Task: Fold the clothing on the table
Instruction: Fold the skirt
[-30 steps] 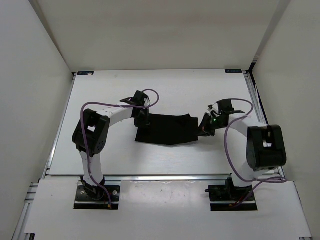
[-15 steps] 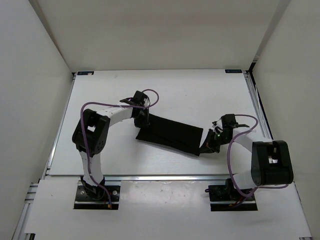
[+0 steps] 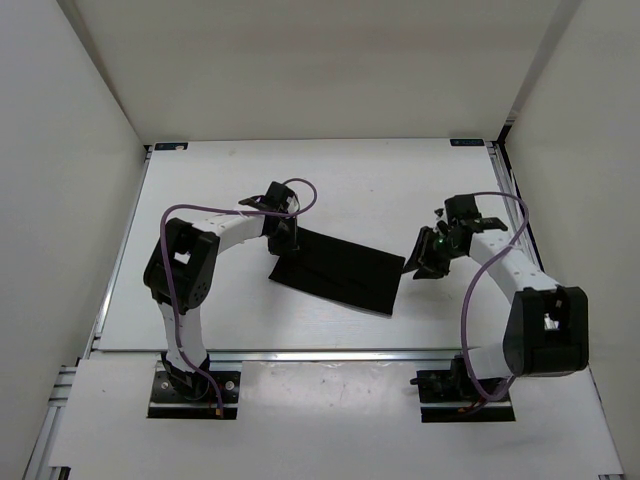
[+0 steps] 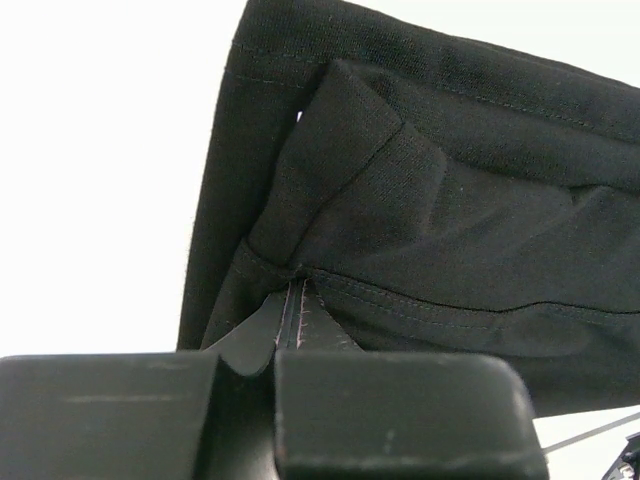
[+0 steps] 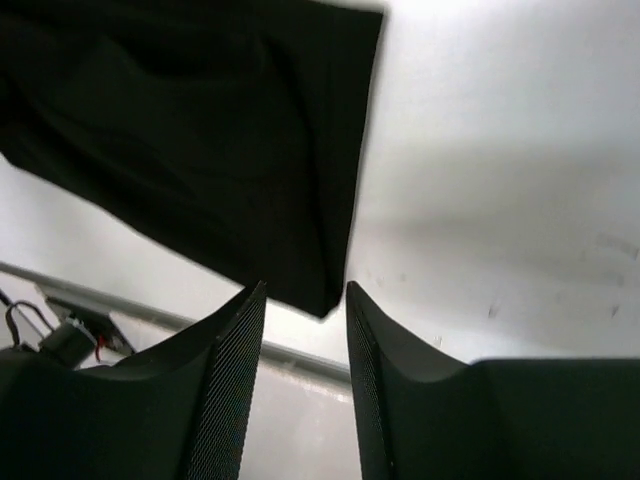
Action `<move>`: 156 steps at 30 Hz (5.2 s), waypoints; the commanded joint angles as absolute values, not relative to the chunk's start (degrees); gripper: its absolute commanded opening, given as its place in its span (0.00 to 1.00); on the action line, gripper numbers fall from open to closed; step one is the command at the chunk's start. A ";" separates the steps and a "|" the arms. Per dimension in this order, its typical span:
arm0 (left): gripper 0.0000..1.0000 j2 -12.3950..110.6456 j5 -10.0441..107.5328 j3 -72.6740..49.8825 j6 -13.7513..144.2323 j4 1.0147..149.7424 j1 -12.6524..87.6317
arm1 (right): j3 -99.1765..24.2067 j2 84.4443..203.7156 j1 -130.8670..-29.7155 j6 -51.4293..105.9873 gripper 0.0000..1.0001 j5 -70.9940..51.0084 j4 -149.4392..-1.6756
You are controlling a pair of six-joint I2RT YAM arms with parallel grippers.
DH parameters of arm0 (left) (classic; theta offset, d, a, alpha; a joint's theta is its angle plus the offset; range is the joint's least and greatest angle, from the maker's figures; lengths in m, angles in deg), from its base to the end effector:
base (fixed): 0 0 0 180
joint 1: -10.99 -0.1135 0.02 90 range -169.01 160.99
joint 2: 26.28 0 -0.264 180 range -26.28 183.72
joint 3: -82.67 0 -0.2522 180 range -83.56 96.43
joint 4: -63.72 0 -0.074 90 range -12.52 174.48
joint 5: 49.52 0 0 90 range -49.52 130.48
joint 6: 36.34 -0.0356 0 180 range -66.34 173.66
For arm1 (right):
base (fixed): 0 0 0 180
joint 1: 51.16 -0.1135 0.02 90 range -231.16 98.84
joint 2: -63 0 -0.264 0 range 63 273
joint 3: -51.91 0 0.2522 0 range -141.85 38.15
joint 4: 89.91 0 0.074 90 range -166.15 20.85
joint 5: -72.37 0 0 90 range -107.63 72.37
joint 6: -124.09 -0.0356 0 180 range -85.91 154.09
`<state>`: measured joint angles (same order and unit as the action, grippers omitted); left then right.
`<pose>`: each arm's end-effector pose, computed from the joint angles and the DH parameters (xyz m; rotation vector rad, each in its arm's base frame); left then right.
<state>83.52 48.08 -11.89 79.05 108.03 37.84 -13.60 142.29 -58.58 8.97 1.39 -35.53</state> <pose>0.3359 -0.1753 0.1561 0.0716 2.8369 -0.4045 0.2523 0.0446 0.2129 0.3423 2.7880 0.6032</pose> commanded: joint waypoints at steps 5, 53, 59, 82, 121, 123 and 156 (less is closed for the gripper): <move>0.00 78.75 47.95 -12.81 78.80 107.89 37.45 | -10.81 150.27 -57.93 9.66 0.45 2.75 -46.96; 0.00 68.11 56.22 -26.34 82.75 101.66 38.76 | -16.25 162.66 -53.63 14.23 0.00 3.02 -46.10; 0.00 70.75 53.59 -27.05 82.76 100.50 39.99 | -16.96 161.09 -54.15 14.76 0.00 3.20 -44.69; 0.00 66.62 58.76 -20.84 84.07 103.93 42.64 | -25.48 155.81 -51.25 17.83 0.00 2.85 -32.56; 0.00 82.09 58.94 -18.96 90.66 91.54 43.68 | -60.01 176.18 -69.78 9.14 0.00 9.61 -25.62; 0.00 81.57 59.11 -20.19 90.92 90.76 42.99 | -61.68 178.22 -72.16 8.78 0.00 10.92 -25.79; 0.00 77.69 57.88 -24.33 91.19 89.44 39.38 | -68.99 191.40 -80.78 5.26 0.00 17.78 -34.93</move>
<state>80.33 59.25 -23.91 91.22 89.45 39.57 -67.02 189.58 -79.65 4.62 14.51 -33.13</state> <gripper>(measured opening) 0.014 0.035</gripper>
